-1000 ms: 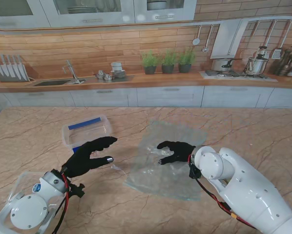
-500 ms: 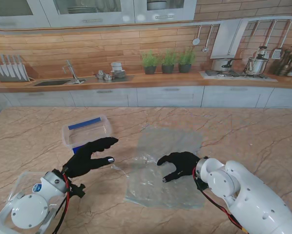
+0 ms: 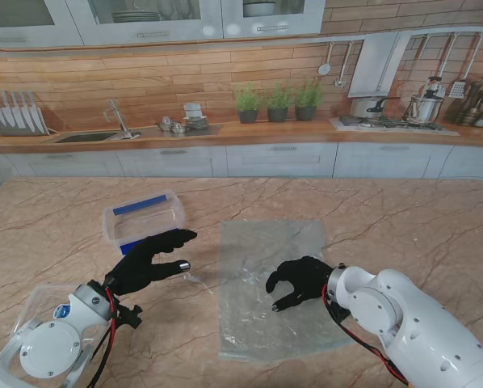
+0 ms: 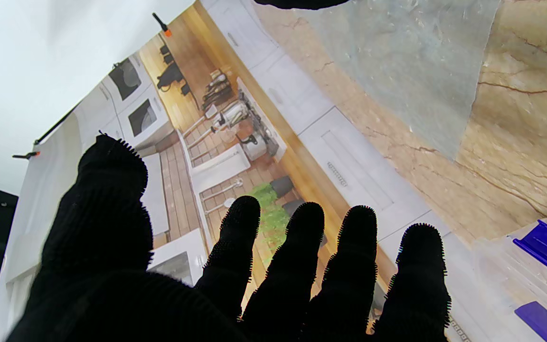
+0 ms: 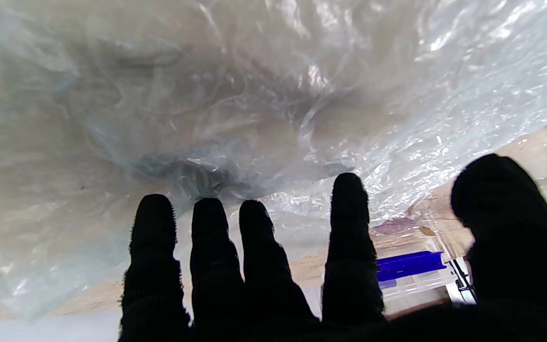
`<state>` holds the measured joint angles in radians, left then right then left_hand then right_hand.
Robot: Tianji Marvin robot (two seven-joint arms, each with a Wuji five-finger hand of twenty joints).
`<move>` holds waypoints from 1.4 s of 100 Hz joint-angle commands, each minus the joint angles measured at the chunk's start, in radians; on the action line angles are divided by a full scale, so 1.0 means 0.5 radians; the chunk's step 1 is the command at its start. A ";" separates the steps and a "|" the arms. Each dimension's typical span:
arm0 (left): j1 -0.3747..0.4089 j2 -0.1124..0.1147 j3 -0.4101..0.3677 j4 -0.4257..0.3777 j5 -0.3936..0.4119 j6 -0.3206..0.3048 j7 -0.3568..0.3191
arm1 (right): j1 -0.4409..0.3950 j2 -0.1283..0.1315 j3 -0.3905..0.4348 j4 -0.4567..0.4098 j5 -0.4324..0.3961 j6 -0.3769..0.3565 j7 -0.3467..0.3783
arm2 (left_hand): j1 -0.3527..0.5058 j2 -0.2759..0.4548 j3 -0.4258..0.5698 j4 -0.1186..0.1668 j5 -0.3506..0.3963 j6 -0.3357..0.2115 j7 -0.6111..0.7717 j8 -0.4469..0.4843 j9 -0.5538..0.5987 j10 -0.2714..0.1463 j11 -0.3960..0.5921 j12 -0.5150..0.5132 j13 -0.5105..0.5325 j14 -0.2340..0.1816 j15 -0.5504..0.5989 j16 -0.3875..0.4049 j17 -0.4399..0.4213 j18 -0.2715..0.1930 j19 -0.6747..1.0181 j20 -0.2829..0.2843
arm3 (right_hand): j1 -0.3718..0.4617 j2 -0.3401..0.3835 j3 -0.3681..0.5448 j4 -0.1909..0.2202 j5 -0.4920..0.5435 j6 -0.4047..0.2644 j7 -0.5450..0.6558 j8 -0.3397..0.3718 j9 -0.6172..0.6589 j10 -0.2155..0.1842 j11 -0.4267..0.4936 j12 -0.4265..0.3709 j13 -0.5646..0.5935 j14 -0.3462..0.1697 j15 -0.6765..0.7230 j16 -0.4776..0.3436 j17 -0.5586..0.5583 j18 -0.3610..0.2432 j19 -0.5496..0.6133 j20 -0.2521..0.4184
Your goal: Fold the bubble film and place it into the plastic crate
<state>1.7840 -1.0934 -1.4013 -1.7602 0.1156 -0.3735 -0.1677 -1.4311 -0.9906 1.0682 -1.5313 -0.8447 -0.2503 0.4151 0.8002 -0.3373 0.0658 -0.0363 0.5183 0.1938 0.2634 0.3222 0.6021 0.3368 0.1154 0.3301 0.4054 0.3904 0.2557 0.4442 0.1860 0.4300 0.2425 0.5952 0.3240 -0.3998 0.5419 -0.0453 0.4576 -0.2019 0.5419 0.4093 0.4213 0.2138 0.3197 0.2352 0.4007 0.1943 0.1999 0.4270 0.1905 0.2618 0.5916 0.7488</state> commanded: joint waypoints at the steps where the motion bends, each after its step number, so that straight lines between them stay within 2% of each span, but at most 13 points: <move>1: 0.013 -0.005 0.005 -0.009 0.006 0.020 0.000 | -0.051 0.000 -0.013 -0.024 0.002 0.029 0.035 | 0.029 0.071 -0.042 0.010 0.021 -0.089 -0.051 0.006 0.020 -0.042 -0.031 -0.003 0.029 -0.023 -0.009 -0.002 0.009 -0.003 -0.022 0.022 | -0.035 0.090 -0.046 -0.022 -0.034 0.002 -0.045 0.021 -0.016 -0.015 -0.026 0.021 0.172 -0.064 0.138 0.063 -0.013 0.045 -0.059 0.052; 13: 0.002 -0.007 0.018 -0.005 0.021 0.039 0.009 | -0.082 -0.009 0.010 -0.071 0.025 0.087 0.021 | 0.046 0.068 -0.050 0.013 0.004 -0.088 -0.058 0.006 0.007 -0.041 -0.034 -0.003 0.017 -0.019 -0.009 -0.001 0.003 -0.030 -0.029 0.016 | -0.015 0.117 -0.068 -0.019 -0.085 0.015 -0.086 0.030 -0.048 -0.005 -0.029 0.025 0.147 -0.054 0.122 0.057 -0.023 0.038 -0.074 0.067; 38: -0.053 -0.012 0.087 0.006 0.110 0.095 0.050 | -0.111 -0.035 0.084 -0.132 -0.075 0.108 -0.128 | 0.050 0.090 -0.065 0.021 -0.054 -0.101 -0.061 0.012 -0.052 -0.067 -0.040 0.002 -0.009 -0.051 -0.003 0.005 -0.005 -0.048 -0.030 0.014 | 0.006 0.102 -0.086 -0.008 -0.091 0.030 -0.108 0.050 -0.049 0.011 -0.011 0.031 0.139 -0.050 0.109 0.049 -0.019 0.045 -0.095 0.086; 46: -0.084 -0.023 0.140 0.011 0.145 0.128 0.105 | -0.112 -0.045 0.111 -0.146 -0.058 0.112 -0.172 | 0.058 0.094 -0.068 0.026 -0.077 -0.100 -0.055 0.018 -0.085 -0.077 -0.039 0.007 -0.023 -0.066 0.005 0.012 0.003 -0.053 -0.010 0.032 | 0.010 0.099 -0.088 -0.007 -0.101 0.031 -0.115 0.055 -0.047 0.012 -0.006 0.032 0.133 -0.051 0.106 0.047 -0.020 0.044 -0.101 0.091; 52: -0.106 -0.041 0.196 0.006 0.227 0.183 0.209 | -0.122 -0.055 0.140 -0.163 -0.052 0.109 -0.222 | 0.073 0.090 -0.070 0.031 -0.086 -0.095 -0.031 0.032 -0.101 -0.085 -0.021 0.023 -0.037 -0.080 0.030 0.032 0.011 -0.051 0.030 0.072 | 0.012 0.100 -0.090 -0.006 -0.104 0.039 -0.119 0.059 -0.037 0.016 0.001 0.034 0.141 -0.047 0.109 0.047 -0.014 0.046 -0.101 0.097; 60: -0.164 -0.067 0.286 0.025 0.394 0.275 0.363 | -0.137 -0.067 0.188 -0.186 -0.068 0.096 -0.295 | 0.086 0.069 -0.059 0.031 -0.076 -0.073 0.002 0.042 -0.103 -0.061 0.013 0.055 -0.036 -0.072 0.098 0.080 0.040 -0.047 0.194 0.200 | 0.021 0.088 -0.090 -0.004 -0.113 0.052 -0.127 0.061 -0.016 0.018 0.011 0.036 0.157 -0.048 0.115 0.047 -0.002 0.047 -0.101 0.103; 66: -0.218 -0.071 0.342 0.045 0.513 0.358 0.406 | -0.142 -0.074 0.224 -0.199 -0.084 0.086 -0.340 | 0.074 0.070 -0.033 0.029 -0.098 -0.069 0.019 0.041 -0.135 -0.072 0.047 0.095 -0.067 -0.085 0.158 0.127 -0.044 -0.078 0.440 0.309 | 0.030 0.072 -0.087 -0.002 -0.129 0.064 -0.136 0.062 -0.002 0.022 0.018 0.038 0.172 -0.047 0.123 0.049 0.004 0.047 -0.101 0.107; 75: -0.323 -0.066 0.424 0.097 0.654 0.471 0.414 | -0.138 -0.085 0.267 -0.205 -0.114 0.088 -0.407 | 0.067 0.060 0.013 0.028 -0.116 -0.064 0.058 0.052 -0.194 -0.076 0.129 0.176 -0.103 -0.101 0.258 0.214 -0.186 -0.127 0.942 0.313 | 0.057 0.036 -0.077 0.004 -0.164 0.091 -0.152 0.062 0.033 0.030 0.043 0.047 0.203 -0.049 0.146 0.059 0.018 0.044 -0.100 0.113; 80: -0.388 -0.062 0.471 0.137 0.717 0.523 0.409 | -0.130 -0.089 0.283 -0.201 -0.138 0.098 -0.440 | 0.064 0.057 0.043 0.027 -0.128 -0.067 0.078 0.060 -0.261 -0.084 0.177 0.223 -0.143 -0.114 0.312 0.268 -0.248 -0.155 1.140 0.250 | 0.068 0.020 -0.070 0.007 -0.182 0.101 -0.158 0.063 0.048 0.037 0.062 0.056 0.218 -0.048 0.167 0.069 0.026 0.042 -0.100 0.115; 91: -0.546 -0.065 0.590 0.258 0.846 0.629 0.443 | -0.088 -0.096 0.294 -0.159 -0.186 0.128 -0.504 | 0.054 0.037 0.112 0.024 -0.146 -0.050 0.105 0.065 -0.360 -0.089 0.293 0.315 -0.189 -0.127 0.457 0.413 -0.284 -0.174 1.354 0.209 | 0.086 -0.026 -0.050 0.012 -0.235 0.112 -0.164 0.073 0.063 0.045 0.148 0.098 0.239 -0.056 0.249 0.110 0.058 0.035 -0.085 0.133; 109: -0.794 -0.073 0.785 0.474 0.971 0.781 0.457 | 0.004 -0.101 0.259 -0.037 -0.233 0.231 -0.555 | -0.007 -0.006 0.305 0.016 -0.211 -0.047 0.148 0.067 -0.506 -0.104 0.457 0.502 -0.231 -0.145 0.636 0.602 -0.298 -0.220 1.530 0.219 | 0.089 -0.055 -0.032 0.012 -0.290 0.115 -0.148 0.079 0.043 0.049 0.241 0.141 0.234 -0.063 0.361 0.160 0.071 0.027 -0.058 0.149; 127: -1.041 -0.113 1.028 0.776 1.073 0.895 0.600 | 0.079 -0.115 0.187 0.112 -0.222 0.359 -0.655 | -0.079 -0.045 0.496 0.007 -0.397 -0.144 0.179 0.056 -0.617 -0.103 0.573 0.646 -0.215 -0.146 0.832 0.781 -0.290 -0.237 1.639 0.240 | 0.088 -0.075 -0.021 0.012 -0.337 0.116 -0.131 0.078 0.015 0.052 0.304 0.163 0.211 -0.067 0.423 0.174 0.069 0.027 -0.053 0.150; 140: -1.206 -0.149 1.223 0.997 1.118 0.975 0.690 | 0.125 -0.129 0.127 0.216 -0.216 0.449 -0.747 | -0.114 -0.060 0.565 0.002 -0.452 -0.190 0.211 0.031 -0.628 -0.099 0.649 0.731 -0.199 -0.146 0.937 0.870 -0.271 -0.243 1.699 0.245 | 0.089 -0.099 -0.013 0.013 -0.346 0.123 -0.113 0.078 0.002 0.060 0.333 0.169 0.206 -0.064 0.452 0.179 0.074 0.029 -0.042 0.153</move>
<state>1.1939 -1.1461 -0.7994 -1.2820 0.6810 0.1006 0.1779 -1.3719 -1.0449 1.1383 -1.4405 -0.9552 -0.0312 0.0409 0.7656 -0.3308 0.3206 -0.0363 0.3348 0.1248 0.3408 0.3476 0.3254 0.3013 0.4103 0.6678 0.3092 0.3389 0.6971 0.8509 0.0488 0.3323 1.0506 0.7040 0.3559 -0.4131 0.5228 -0.0432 0.3034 -0.1495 0.4699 0.4442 0.4358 0.2253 0.4646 0.3096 0.5116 0.1718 0.4061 0.5000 0.2288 0.2623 0.5646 0.7966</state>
